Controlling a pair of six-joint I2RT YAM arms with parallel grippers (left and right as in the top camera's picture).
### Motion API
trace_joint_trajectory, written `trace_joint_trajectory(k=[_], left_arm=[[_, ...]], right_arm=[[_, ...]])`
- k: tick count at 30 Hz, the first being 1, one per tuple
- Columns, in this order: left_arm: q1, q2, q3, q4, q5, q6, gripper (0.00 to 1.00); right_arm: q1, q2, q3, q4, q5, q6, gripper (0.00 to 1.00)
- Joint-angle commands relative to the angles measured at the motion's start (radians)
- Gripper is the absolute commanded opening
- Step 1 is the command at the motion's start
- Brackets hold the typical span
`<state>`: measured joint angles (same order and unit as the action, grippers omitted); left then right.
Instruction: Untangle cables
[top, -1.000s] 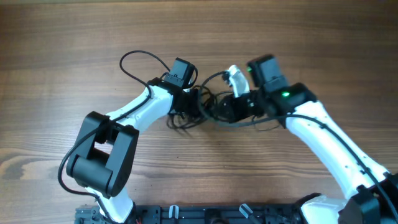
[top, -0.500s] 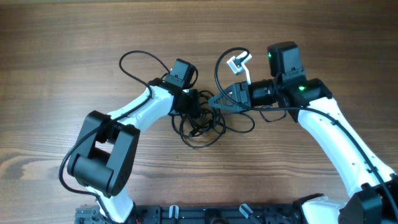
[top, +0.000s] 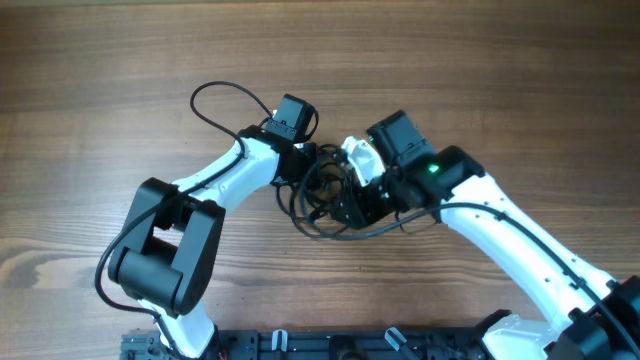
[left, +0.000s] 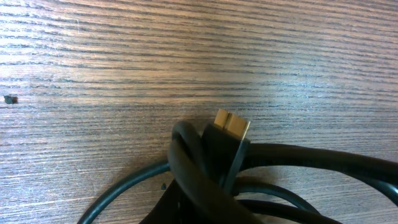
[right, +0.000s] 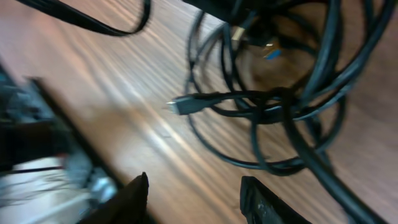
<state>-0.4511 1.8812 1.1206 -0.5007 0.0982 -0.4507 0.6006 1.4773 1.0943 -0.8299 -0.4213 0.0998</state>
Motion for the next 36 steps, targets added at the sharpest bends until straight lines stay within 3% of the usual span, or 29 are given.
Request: trace_joint_trajectory(k=[1,12,14,15,23,26,33,36], left_arm=[[0.008,0.014,-0.008,-0.009,-0.043,-0.006,0.11],[0.008,0.014,-0.008,-0.009,-0.042,-0.006,0.1],[0.008,0.014,-0.008,-0.01,-0.043,-0.006,0.1],[0.008,0.014,-0.008,-0.01,-0.042,-0.006,0.1],[0.008,0.014,-0.008,-0.01,-0.043,-0.006,0.1],[0.008,0.014,-0.008,-0.011,-0.043,-0.006,0.1],[0.008,0.014,-0.008,-0.011,-0.043,-0.006,0.09],[0.008,0.014,-0.008,-0.011,-0.043,-0.006,0.09]], right_arm=[[0.05,0.034,-0.008,0.002,0.209,-0.073,0.51],[0.068,0.294,-0.008,0.099,0.301,-0.099,0.5],[0.068,0.331,-0.008,0.119,0.374,-0.099,0.35],[0.068,0.333,-0.008,0.126,0.375,-0.099,0.04],[0.058,0.172,0.218,-0.134,0.15,-0.095,0.04],[0.026,0.089,0.263,-0.15,0.04,-0.058,0.04],[-0.213,-0.082,0.263,-0.132,-0.496,-0.039,0.04],[-0.337,-0.1,0.262,-0.163,-0.606,-0.04,0.04]])
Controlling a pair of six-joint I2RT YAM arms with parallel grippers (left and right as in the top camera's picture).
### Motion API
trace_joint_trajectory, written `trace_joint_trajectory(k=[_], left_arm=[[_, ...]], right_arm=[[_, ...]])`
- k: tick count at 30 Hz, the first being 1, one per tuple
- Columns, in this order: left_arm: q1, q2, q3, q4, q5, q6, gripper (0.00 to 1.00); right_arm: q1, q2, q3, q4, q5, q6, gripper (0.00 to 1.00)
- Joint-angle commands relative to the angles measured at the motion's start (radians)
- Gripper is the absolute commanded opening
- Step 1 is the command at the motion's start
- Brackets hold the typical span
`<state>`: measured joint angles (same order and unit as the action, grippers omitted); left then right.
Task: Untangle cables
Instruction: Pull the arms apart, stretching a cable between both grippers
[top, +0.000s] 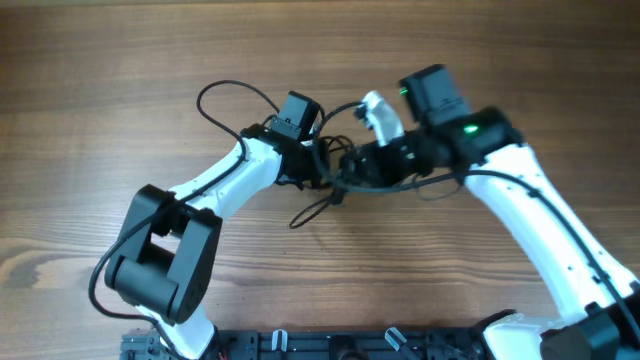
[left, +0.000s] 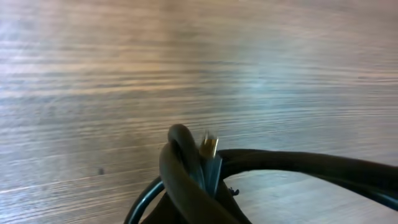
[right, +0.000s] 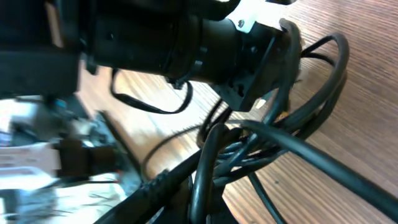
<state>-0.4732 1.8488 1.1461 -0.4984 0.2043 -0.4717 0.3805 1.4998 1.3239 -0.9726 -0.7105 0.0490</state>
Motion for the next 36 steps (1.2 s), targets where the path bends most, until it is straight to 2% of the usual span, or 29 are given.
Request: trace_joint_trajectory(k=[1,4,9,11,16,25,29,32,36], left_arm=[[0.03,0.047,-0.034,-0.014,-0.149,0.014,0.09],[0.03,0.047,-0.034,-0.014,-0.15,0.014,0.07],[0.047,0.043,-0.032,-0.024,-0.166,0.015,0.04],[0.09,0.025,-0.026,-0.056,-0.172,0.015,0.04],[0.273,-0.01,-0.027,-0.11,-0.172,0.015,0.04],[0.565,-0.01,-0.03,-0.195,-0.13,-0.007,0.04],[0.581,-0.01,-0.033,-0.196,-0.101,0.013,0.04],[0.58,-0.01,-0.033,-0.195,-0.1,0.015,0.04],[0.568,-0.01,-0.033,-0.194,-0.074,0.016,0.04]], right_arm=[[-0.147,-0.122,0.033,-0.034,-0.344,0.006,0.04],[-0.24,-0.122,0.03,-0.075,-0.418,-0.011,0.04],[-0.261,-0.122,0.029,-0.114,-0.425,-0.058,0.04],[-0.261,-0.122,0.029,-0.141,-0.426,-0.095,0.04],[-0.261,-0.122,0.029,-0.322,-0.376,-0.312,0.04],[-0.261,-0.117,0.029,-0.312,-0.243,-0.306,0.04],[-0.261,-0.108,0.029,-0.298,-0.156,-0.261,0.04],[-0.261,-0.105,0.023,-0.262,0.039,-0.162,0.04],[-0.261,-0.094,0.0,-0.198,0.089,-0.123,0.04]])
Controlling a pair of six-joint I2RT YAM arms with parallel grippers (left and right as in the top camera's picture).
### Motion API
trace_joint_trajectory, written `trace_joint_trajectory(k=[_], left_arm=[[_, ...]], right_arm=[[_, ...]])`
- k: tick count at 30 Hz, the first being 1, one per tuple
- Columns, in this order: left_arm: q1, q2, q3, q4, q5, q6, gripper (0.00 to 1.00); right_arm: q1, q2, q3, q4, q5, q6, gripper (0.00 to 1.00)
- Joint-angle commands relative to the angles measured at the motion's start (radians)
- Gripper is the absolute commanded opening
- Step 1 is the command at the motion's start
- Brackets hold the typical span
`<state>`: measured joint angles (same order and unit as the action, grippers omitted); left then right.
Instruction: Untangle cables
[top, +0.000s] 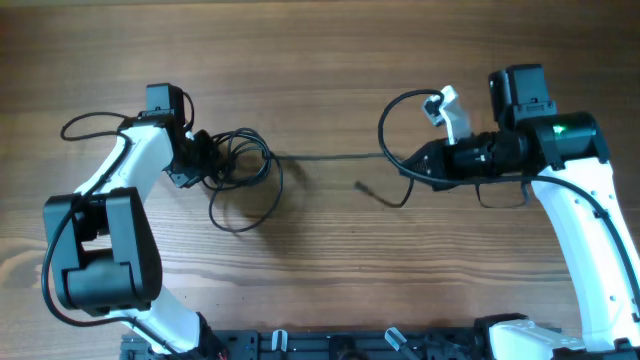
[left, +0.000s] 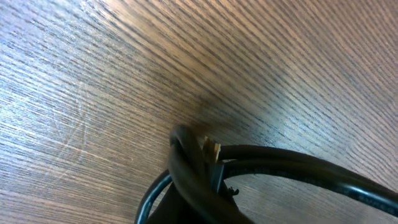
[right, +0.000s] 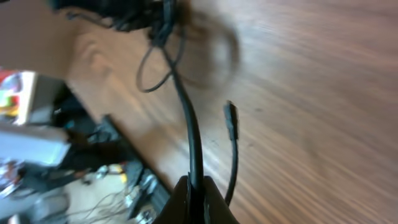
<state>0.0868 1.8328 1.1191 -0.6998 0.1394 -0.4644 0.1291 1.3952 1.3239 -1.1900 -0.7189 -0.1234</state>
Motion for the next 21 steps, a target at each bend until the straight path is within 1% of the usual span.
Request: trace_joint_trajectory(k=[1,4,5,6,9,11,12,13,14,16,19,21], left_arm=[[-0.004,0.006,-0.006,0.011,-0.009,0.013,0.04],[-0.025,0.006,-0.006,0.019,0.013,0.016,0.04],[-0.031,0.006,-0.006,0.023,0.039,0.031,0.04],[-0.037,0.006,-0.006,0.03,0.101,0.072,0.05],[-0.044,0.006,-0.006,0.034,0.261,0.15,0.2],[-0.044,0.006,-0.006,0.035,0.314,0.19,0.34],[-0.044,0.006,-0.006,0.037,0.332,0.205,0.38],[-0.044,0.006,-0.006,0.037,0.359,0.225,0.45],[-0.044,0.006,-0.006,0.037,0.371,0.226,0.55],[-0.044,0.006,-0.006,0.038,0.373,0.226,0.62],[-0.044,0.006,-0.006,0.037,0.378,0.226,0.68],[-0.044,0.006,-0.006,0.037,0.428,0.255,0.7]], right_arm=[[-0.01,0.015,-0.006,0.029,0.097,0.05,0.04],[-0.01,0.03,-0.011,0.037,0.098,0.048,0.04],[-0.01,0.035,-0.011,0.039,0.098,0.048,0.04],[-0.01,0.047,-0.011,0.042,0.098,0.048,0.04],[-0.009,0.079,-0.011,0.051,0.093,0.048,0.05],[-0.009,0.103,-0.011,0.055,0.09,0.049,0.06],[-0.009,0.11,-0.011,0.055,0.09,0.048,0.06],[-0.009,0.12,-0.011,0.058,0.09,0.049,0.06],[-0.009,0.13,-0.011,0.065,0.09,0.05,0.06],[-0.009,0.15,-0.011,0.08,0.09,0.075,0.07],[-0.009,0.172,-0.011,0.105,0.089,0.103,0.08],[-0.006,0.182,-0.011,0.115,0.09,0.108,0.08]])
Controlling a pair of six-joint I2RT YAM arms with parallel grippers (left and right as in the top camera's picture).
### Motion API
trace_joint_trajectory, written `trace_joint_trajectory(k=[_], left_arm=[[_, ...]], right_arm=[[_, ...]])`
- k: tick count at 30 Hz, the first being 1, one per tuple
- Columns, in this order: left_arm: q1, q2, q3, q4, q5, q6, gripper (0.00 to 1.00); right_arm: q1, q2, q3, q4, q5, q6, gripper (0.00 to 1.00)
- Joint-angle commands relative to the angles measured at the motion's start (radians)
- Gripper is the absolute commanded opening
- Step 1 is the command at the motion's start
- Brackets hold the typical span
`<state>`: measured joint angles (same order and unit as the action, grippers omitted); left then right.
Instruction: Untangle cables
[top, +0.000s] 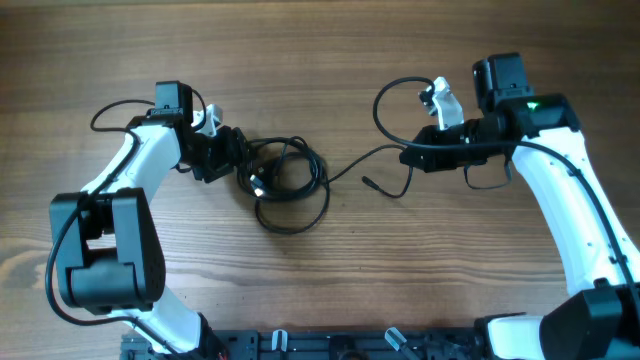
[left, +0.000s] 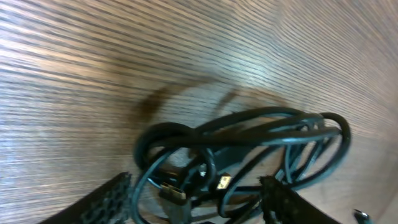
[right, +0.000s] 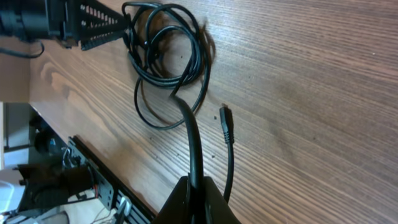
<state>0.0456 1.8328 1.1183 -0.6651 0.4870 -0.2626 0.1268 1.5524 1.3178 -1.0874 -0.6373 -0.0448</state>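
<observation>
A tangle of black cables (top: 287, 181) lies left of the table's middle, with gold-tipped plugs (left: 222, 182) showing inside it. My left gripper (left: 199, 200) is open, its fingers on either side of the tangle's near edge (left: 242, 134). My right gripper (right: 194, 190) is shut on one black cable (right: 189, 130), which runs slack from the jaws back to the coils (right: 168, 56). A loose plug end (right: 225, 117) lies on the wood beside that strand. In the overhead view the right gripper (top: 412, 158) is well to the right of the tangle.
Wooden table (top: 320, 40) all round. Each arm carries its own thin black wire loop, on the left (top: 110, 108) and on the right (top: 385, 100). A black rail (top: 330, 345) runs along the near edge.
The left gripper has opened and let go of the bundle; it and the tangle now sit further right. The strand held by the right gripper, then stretched straight, now hangs slack.
At first both grippers were at the tangle mid-table, the left holding a bundle with a plug, the right open. Then the right was shut on a strand. Later the arms were far apart with that strand taut. Now the left is open and the strand slack.
</observation>
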Motion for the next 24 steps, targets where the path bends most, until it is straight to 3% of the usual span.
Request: trace_joint_trajectory(k=[1,7,10,12,15,21,24], left_arm=[[-0.003,0.005,-0.005,0.003,0.129,0.102,0.71],[-0.003,0.005,-0.005,0.003,0.175,0.136,0.73],[-0.003,0.005,-0.005,0.003,0.174,0.136,0.72],[-0.003,0.006,-0.005,0.003,0.169,0.136,0.71],[-0.003,0.005,-0.005,0.006,0.163,0.135,0.69],[-0.003,0.003,-0.005,0.011,0.197,0.137,0.69],[-0.003,-0.016,-0.005,0.008,0.246,0.197,0.69]], right_arm=[[0.002,0.028,-0.005,0.014,0.008,0.029,0.08],[0.059,0.039,-0.005,0.04,0.008,0.03,0.12],[0.096,0.051,-0.005,0.056,0.009,0.03,0.3],[0.106,0.063,-0.005,0.065,0.016,0.055,0.49],[0.124,0.093,-0.005,0.087,0.02,0.098,0.63],[0.226,0.179,-0.005,0.257,0.005,0.27,0.63],[0.293,0.233,-0.005,0.386,0.005,0.373,0.63]])
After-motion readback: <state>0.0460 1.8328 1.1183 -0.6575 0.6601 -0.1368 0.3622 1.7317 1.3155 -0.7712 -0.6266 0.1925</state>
